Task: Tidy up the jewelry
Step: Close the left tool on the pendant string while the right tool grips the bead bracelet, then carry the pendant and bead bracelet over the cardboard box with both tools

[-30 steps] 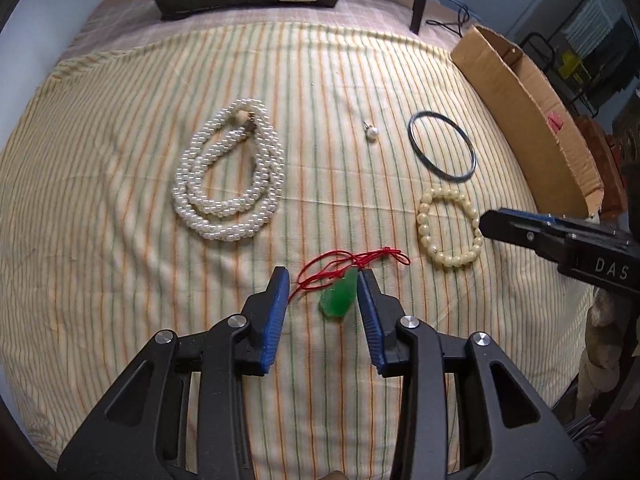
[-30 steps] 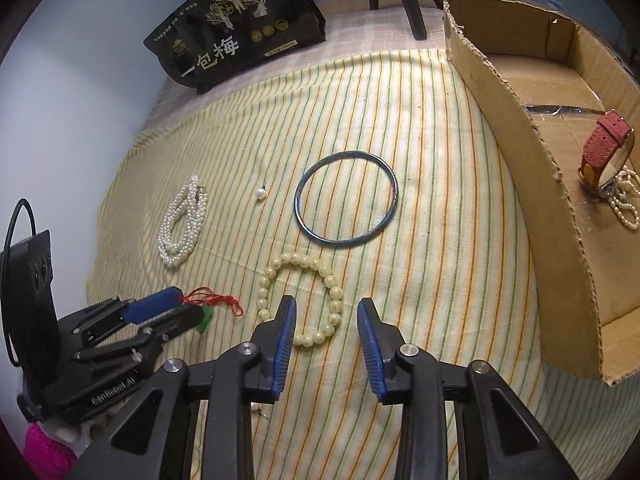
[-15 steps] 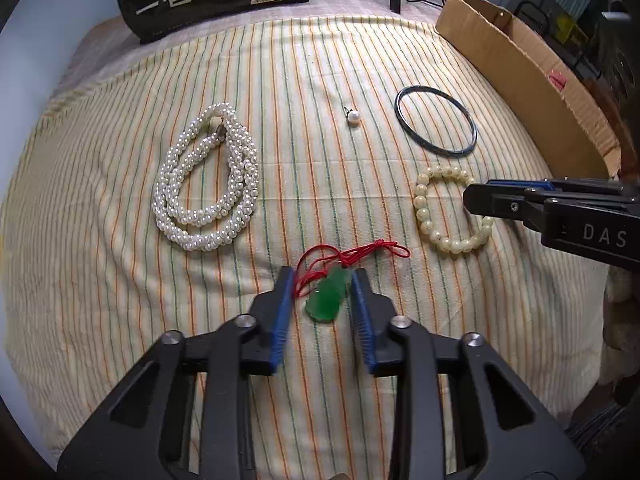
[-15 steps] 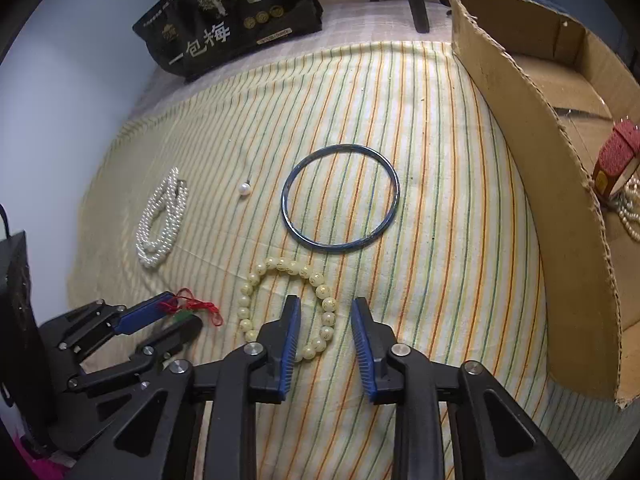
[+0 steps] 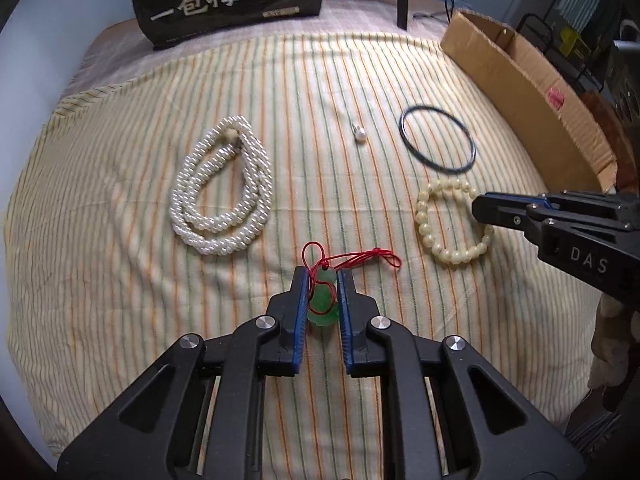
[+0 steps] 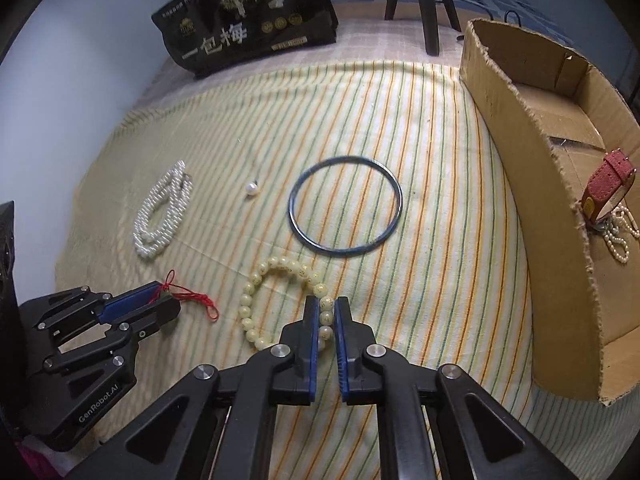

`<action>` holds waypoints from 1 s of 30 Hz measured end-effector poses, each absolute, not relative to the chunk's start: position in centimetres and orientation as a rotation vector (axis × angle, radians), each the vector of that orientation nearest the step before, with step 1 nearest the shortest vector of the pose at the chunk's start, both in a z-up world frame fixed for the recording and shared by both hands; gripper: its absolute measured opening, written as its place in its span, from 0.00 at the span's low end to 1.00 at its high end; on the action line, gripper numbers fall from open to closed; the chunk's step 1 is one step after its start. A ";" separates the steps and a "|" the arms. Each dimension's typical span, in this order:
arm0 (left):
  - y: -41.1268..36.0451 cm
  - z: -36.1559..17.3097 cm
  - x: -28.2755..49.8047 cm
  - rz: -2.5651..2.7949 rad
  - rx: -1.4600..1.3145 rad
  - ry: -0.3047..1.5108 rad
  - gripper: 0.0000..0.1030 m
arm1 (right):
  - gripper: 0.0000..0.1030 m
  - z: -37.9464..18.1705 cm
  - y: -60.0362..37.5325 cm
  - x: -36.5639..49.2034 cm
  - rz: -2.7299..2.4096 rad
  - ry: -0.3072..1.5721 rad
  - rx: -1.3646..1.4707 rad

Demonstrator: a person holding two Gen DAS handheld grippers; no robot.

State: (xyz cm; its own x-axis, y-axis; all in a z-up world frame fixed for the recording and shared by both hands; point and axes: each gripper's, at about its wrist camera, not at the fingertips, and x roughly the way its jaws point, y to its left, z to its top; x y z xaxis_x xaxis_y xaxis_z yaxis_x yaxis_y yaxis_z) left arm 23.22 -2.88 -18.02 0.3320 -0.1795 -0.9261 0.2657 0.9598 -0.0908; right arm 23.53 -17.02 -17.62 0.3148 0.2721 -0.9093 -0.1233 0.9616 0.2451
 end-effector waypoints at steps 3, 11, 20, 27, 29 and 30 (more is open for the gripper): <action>-2.1 -16.9 23.1 -0.289 0.053 1.178 0.12 | 0.05 -16.6 -17.3 23.3 0.272 1.199 0.159; -2.2 -13.6 22.6 -0.317 0.009 1.113 0.12 | 0.05 -13.3 -17.3 22.8 0.301 1.123 0.185; -3.5 -10.1 22.5 -0.358 -0.041 1.043 0.12 | 0.05 -10.0 -19.3 21.9 0.296 1.035 0.224; -5.1 -8.1 22.4 -0.394 -0.057 0.996 0.12 | 0.05 -7.3 -21.6 21.0 0.286 0.965 0.252; -5.5 -7.7 22.4 -0.402 -0.065 0.989 0.12 | 0.05 -6.6 -22.5 20.7 0.278 0.945 0.261; -5.8 -7.6 22.3 -0.407 -0.066 0.985 0.12 | 0.05 -6.3 -22.9 20.6 0.276 0.937 0.265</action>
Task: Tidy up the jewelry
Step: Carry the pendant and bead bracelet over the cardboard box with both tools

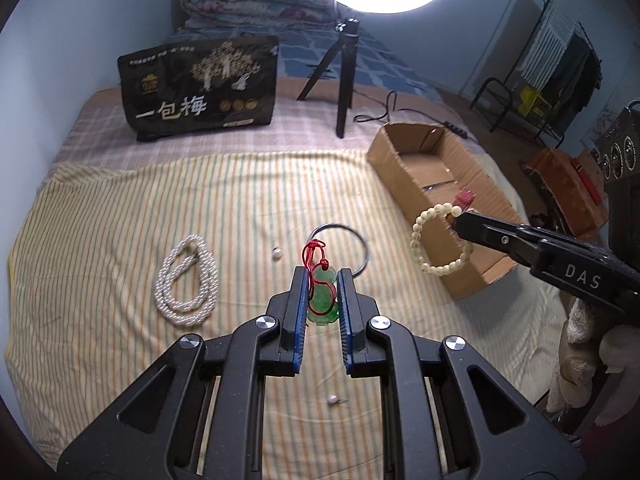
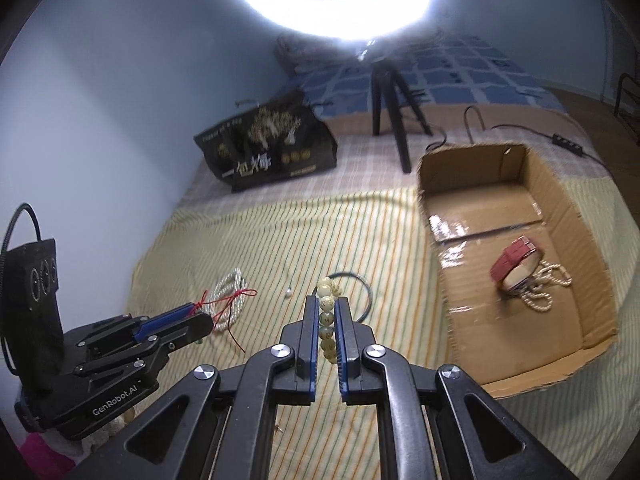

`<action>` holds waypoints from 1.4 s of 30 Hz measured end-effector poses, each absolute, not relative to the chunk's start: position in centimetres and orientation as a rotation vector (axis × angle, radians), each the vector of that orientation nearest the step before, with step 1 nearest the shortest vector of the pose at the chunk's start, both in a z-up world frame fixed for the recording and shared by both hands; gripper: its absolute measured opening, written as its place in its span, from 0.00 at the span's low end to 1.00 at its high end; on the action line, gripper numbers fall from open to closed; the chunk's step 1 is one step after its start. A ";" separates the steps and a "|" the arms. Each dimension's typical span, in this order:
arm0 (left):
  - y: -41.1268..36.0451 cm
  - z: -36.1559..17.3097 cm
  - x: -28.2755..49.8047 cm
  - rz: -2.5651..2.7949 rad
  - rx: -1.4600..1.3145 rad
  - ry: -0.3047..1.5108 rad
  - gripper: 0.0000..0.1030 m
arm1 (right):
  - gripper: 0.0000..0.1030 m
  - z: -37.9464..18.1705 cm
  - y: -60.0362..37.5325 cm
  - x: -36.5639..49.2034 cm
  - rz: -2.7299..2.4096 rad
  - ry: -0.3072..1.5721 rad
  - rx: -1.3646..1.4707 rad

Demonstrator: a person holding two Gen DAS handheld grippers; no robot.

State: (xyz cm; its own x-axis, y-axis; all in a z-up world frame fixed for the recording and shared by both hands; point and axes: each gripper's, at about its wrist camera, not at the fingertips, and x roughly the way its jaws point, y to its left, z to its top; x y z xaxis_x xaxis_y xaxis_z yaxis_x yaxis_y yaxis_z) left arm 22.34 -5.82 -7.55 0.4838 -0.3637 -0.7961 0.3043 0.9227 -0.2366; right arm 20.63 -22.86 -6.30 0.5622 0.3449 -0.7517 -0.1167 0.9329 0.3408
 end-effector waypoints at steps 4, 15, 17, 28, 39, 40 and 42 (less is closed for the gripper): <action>-6.8 -6.8 22.4 -0.424 -0.069 0.969 0.12 | 0.05 -5.4 -24.5 20.4 0.254 0.910 0.280; -10.9 -5.0 22.8 -0.482 -0.085 0.935 0.12 | 0.05 -4.2 -30.2 19.1 0.154 0.858 0.311; -11.9 -4.7 22.8 -0.496 -0.086 0.930 0.12 | 0.05 -4.1 -31.3 18.9 0.134 0.852 0.319; -17.9 -4.6 22.8 -0.571 -0.061 0.929 0.12 | 0.05 -5.2 -37.0 18.4 0.031 0.859 0.359; -22.1 -5.8 23.9 -0.617 -0.065 0.955 0.12 | 0.05 -7.4 -40.4 19.0 -0.028 0.898 0.415; -22.4 -6.0 24.0 -0.618 -0.065 0.957 0.12 | 0.05 -7.7 -40.6 19.1 -0.029 0.902 0.423; -23.0 -6.4 24.2 -0.621 -0.066 0.964 0.12 | 0.05 -8.1 -40.9 19.2 -0.030 0.909 0.432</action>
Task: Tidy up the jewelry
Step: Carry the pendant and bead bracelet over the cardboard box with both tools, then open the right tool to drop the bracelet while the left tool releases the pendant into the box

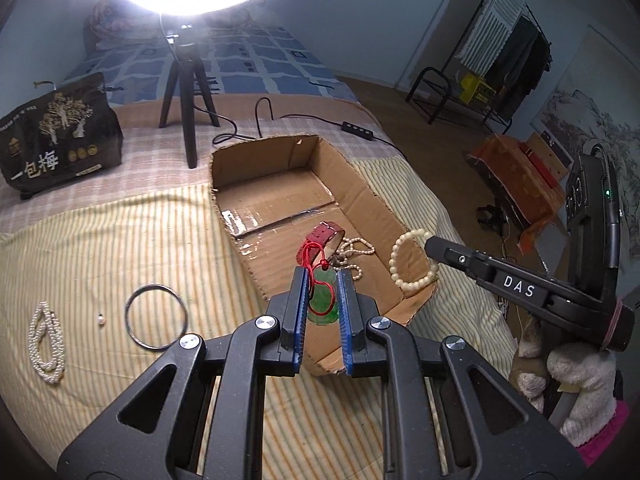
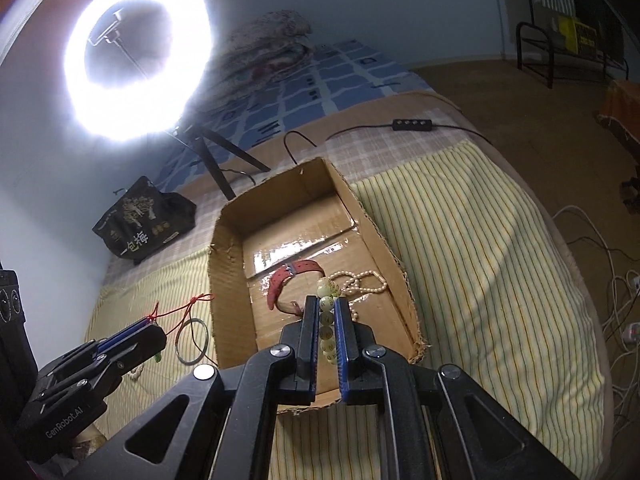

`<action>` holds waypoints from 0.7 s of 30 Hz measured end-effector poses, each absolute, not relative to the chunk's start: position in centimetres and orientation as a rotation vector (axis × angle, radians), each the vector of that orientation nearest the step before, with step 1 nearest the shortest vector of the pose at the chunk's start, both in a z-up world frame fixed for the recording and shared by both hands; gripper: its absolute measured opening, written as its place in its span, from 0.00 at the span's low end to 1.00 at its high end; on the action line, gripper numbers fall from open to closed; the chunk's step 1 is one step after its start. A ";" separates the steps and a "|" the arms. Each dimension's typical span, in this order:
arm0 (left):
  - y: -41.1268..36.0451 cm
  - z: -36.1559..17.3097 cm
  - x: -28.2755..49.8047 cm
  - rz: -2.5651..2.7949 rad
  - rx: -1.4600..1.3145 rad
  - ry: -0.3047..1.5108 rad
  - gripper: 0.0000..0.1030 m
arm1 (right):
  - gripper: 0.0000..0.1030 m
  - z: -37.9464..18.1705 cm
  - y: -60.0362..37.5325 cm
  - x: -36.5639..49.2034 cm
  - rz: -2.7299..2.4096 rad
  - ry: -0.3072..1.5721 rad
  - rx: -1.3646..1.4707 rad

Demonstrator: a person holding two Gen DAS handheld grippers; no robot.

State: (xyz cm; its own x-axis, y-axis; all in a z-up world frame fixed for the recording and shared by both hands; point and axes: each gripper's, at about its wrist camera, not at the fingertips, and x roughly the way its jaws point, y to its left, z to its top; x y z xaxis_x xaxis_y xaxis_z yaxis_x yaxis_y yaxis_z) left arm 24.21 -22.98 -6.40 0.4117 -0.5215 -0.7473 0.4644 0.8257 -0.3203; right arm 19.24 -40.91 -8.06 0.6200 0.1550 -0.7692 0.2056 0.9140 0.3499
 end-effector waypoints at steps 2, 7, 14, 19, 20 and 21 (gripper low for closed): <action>-23.3 -6.9 24.5 -0.621 -0.065 0.973 0.12 | 0.05 -8.5 -41.0 19.4 -0.032 0.919 0.433; -24.0 -7.7 25.0 -0.623 -0.063 0.992 0.12 | 0.05 -9.3 -41.4 19.6 -0.044 0.935 0.436; -24.4 -8.2 25.3 -0.616 -0.058 1.006 0.12 | 0.22 -9.4 -42.0 19.3 -0.039 0.925 0.460; -24.5 -8.4 25.1 -0.611 -0.038 1.012 0.15 | 0.28 -9.0 -42.3 19.1 -0.055 0.913 0.465; -24.5 -8.3 25.1 -0.610 -0.035 1.009 0.17 | 0.30 -9.0 -42.3 19.1 -0.057 0.909 0.467; -24.5 -8.2 25.0 -0.610 -0.033 1.006 0.23 | 0.31 -8.9 -42.4 19.0 -0.061 0.906 0.468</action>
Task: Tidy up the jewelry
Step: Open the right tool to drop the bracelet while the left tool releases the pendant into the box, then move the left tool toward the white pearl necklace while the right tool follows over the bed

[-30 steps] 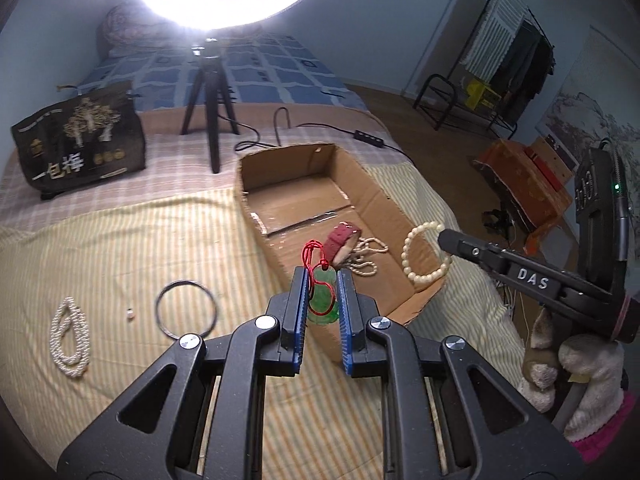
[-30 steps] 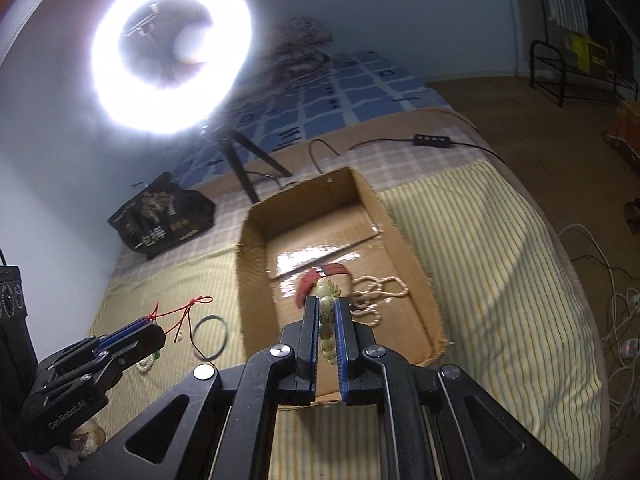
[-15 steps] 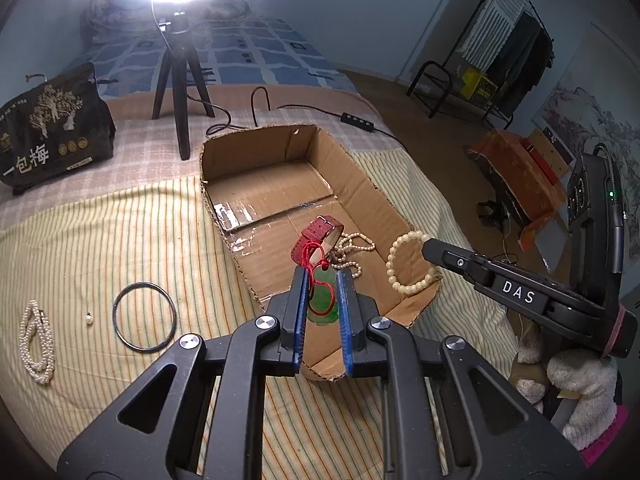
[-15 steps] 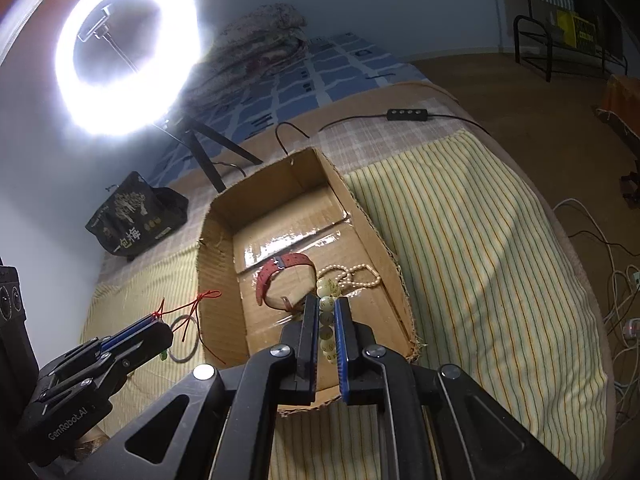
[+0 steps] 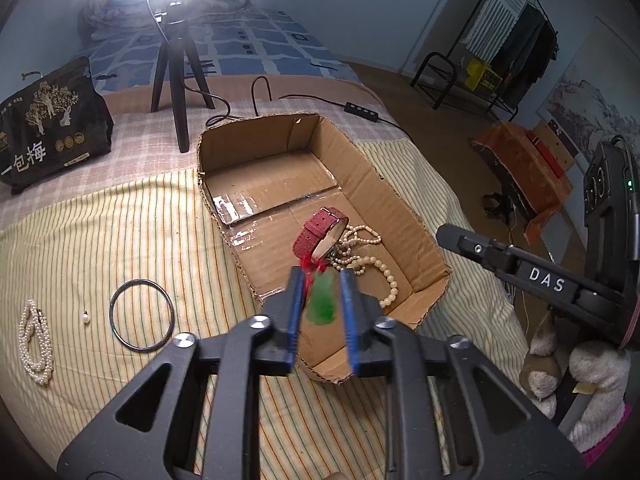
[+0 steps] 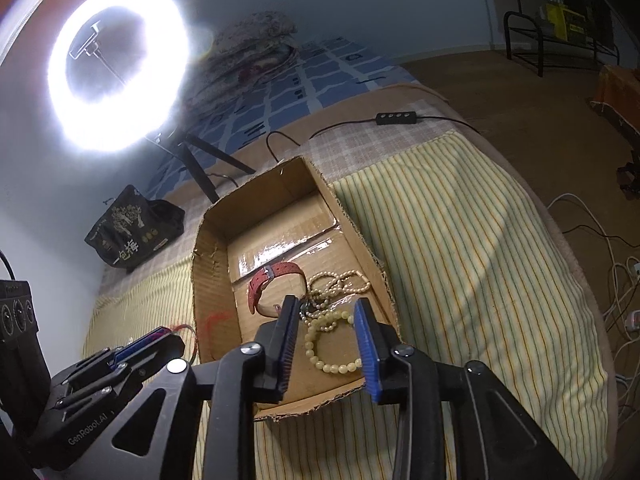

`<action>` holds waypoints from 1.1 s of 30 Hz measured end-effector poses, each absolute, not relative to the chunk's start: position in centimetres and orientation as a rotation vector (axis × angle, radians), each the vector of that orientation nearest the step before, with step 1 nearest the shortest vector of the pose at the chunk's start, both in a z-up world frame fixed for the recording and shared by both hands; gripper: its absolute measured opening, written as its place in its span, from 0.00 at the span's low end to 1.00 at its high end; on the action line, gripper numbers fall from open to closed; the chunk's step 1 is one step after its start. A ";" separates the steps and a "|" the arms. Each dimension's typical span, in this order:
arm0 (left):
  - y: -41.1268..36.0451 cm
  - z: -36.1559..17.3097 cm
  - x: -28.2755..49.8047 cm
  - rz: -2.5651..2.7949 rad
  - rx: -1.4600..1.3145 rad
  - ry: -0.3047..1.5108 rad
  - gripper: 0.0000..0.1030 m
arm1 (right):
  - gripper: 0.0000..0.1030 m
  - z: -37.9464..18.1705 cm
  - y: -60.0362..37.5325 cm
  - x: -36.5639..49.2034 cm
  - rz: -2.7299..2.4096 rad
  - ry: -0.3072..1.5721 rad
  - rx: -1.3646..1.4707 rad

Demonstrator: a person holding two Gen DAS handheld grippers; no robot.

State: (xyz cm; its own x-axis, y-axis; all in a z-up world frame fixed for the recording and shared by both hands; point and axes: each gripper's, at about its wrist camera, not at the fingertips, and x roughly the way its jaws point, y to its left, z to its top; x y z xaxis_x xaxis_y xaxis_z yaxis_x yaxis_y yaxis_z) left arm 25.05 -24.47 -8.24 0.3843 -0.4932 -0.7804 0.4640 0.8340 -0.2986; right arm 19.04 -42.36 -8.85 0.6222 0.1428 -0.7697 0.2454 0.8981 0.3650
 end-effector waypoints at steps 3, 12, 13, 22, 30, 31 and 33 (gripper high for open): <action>-24.5 -8.2 24.9 -0.615 -0.024 1.003 0.30 | 0.41 -8.5 -42.3 18.8 -0.073 0.894 0.464; -23.2 -7.5 24.2 -0.577 0.016 0.970 0.31 | 0.62 -7.6 -41.6 18.6 -0.107 0.882 0.416; -22.9 -7.3 24.2 -0.569 0.022 0.963 0.31 | 0.67 -7.6 -41.6 18.6 -0.113 0.882 0.413; -18.2 -6.3 24.3 -0.481 0.048 0.918 0.31 | 0.88 -6.1 -39.6 18.3 -0.161 0.832 0.336; -13.2 -5.4 24.5 -0.422 0.052 0.884 0.31 | 0.93 -5.2 -36.7 18.6 -0.147 0.826 0.291; -12.5 -5.3 24.5 -0.412 0.053 0.880 0.34 | 0.97 -5.0 -36.3 18.7 -0.145 0.825 0.284; -10.9 -5.0 24.5 -0.385 0.052 0.871 0.43 | 1.00 -4.8 -35.5 18.7 -0.139 0.815 0.268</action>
